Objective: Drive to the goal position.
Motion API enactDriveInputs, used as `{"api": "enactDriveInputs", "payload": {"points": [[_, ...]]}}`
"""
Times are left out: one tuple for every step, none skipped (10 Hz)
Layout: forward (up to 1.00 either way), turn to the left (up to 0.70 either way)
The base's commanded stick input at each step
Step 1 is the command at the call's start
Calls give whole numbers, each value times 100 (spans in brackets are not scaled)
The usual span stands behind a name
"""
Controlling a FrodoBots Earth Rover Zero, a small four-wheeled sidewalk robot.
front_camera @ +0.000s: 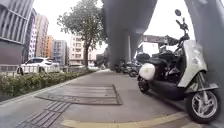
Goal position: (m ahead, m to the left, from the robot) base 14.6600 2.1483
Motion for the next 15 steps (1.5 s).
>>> {"api": "enactDriveInputs", "payload": {"points": [[0,0],[0,0],[0,0],[0,0],[41,0],[45,0],[45,0],[45,0],[45,0],[45,0],[45,0],[45,0],[45,0],[45,0],[45,0]]}}
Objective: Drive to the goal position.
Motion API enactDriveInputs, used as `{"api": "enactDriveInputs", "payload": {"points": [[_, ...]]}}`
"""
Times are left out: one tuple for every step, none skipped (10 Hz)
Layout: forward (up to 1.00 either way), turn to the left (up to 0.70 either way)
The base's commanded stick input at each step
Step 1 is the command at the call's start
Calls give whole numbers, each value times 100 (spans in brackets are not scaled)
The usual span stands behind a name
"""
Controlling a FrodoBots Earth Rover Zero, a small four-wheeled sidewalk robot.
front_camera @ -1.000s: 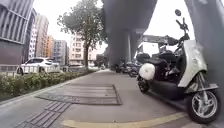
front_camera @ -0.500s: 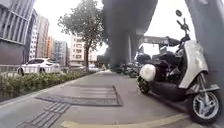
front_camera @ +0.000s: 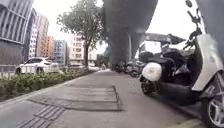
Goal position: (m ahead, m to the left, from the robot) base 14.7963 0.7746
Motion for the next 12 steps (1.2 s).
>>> {"api": "enactDriveInputs", "payload": {"points": [[45,0],[45,0],[17,0],[0,0],[0,0],[0,0],[0,0],[0,0],[0,0],[0,0],[0,0],[0,0]]}}
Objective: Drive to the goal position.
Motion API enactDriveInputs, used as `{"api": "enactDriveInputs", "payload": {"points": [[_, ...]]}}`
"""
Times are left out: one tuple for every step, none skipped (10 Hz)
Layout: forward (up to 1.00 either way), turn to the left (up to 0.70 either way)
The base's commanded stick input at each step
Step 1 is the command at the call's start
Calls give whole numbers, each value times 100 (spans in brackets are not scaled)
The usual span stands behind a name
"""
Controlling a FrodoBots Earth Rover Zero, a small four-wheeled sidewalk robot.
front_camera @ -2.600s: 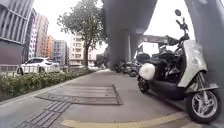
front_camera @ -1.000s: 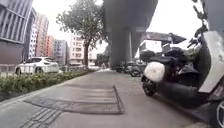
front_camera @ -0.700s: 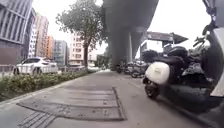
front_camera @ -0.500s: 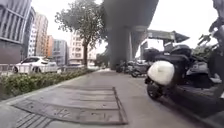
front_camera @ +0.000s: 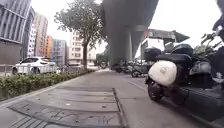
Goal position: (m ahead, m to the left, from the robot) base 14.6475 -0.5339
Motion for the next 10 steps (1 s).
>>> {"api": "enactDriveInputs", "payload": {"points": [[45,0],[68,0],[70,0],[70,0],[70,0],[70,0],[70,0],[70,0],[70,0],[70,0]]}}
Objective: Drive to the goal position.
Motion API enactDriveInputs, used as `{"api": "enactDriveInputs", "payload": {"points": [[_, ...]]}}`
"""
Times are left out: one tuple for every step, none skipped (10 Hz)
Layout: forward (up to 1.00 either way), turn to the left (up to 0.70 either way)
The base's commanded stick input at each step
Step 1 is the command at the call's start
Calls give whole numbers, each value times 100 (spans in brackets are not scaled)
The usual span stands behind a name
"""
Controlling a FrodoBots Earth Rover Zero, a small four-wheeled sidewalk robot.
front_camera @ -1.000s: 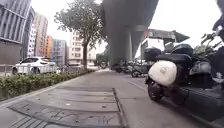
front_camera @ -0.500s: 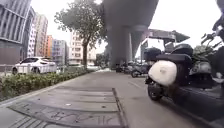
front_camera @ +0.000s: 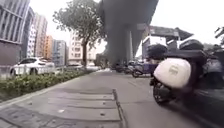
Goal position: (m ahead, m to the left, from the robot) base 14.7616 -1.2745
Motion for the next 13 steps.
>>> {"api": "enactDriveInputs", "payload": {"points": [[70,0],[70,0],[70,0],[70,0],[70,0],[70,0],[70,0],[70,0],[70,0],[70,0],[70,0],[70,0],[70,0]]}}
